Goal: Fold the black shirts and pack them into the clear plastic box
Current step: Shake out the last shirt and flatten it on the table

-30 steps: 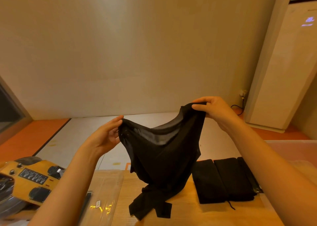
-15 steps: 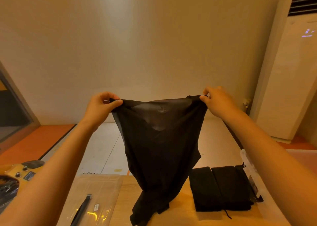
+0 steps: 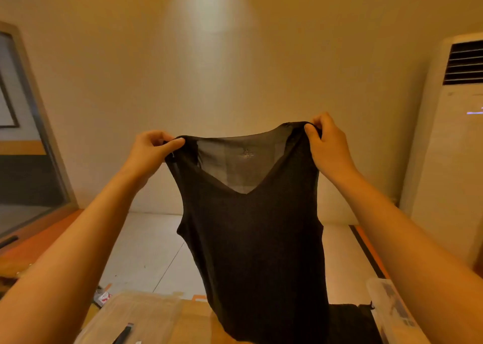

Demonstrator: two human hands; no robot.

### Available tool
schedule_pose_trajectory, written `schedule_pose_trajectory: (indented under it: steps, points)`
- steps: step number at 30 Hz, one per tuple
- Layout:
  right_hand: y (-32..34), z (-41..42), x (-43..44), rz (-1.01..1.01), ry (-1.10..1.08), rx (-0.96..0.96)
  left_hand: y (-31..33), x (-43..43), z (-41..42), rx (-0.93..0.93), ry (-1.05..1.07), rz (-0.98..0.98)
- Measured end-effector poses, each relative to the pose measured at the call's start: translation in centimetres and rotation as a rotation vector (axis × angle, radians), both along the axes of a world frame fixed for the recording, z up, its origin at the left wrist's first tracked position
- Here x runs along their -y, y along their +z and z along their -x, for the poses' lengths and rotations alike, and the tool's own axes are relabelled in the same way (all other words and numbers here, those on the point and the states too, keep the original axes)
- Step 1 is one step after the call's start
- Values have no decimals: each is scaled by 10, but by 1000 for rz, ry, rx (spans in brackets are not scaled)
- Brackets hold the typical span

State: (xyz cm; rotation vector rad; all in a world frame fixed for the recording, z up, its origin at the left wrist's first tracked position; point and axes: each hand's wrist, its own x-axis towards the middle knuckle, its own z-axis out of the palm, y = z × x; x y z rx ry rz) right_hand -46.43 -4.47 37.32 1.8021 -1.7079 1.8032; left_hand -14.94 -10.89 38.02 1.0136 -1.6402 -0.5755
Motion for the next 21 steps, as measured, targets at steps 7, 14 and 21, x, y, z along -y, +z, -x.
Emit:
schedule_pose_trajectory:
  steps: [7, 14, 21]
  points:
    - [25, -4, -16, -13, 1, -2, 17, -12, -21, 46, -118, 22]
    - [27, -29, -25, -47, 28, 33, 24, -14, -22, 184, -170, 15]
    - [8, -44, -32, -119, 50, 40, 24, -14, -40, 259, -245, 3]
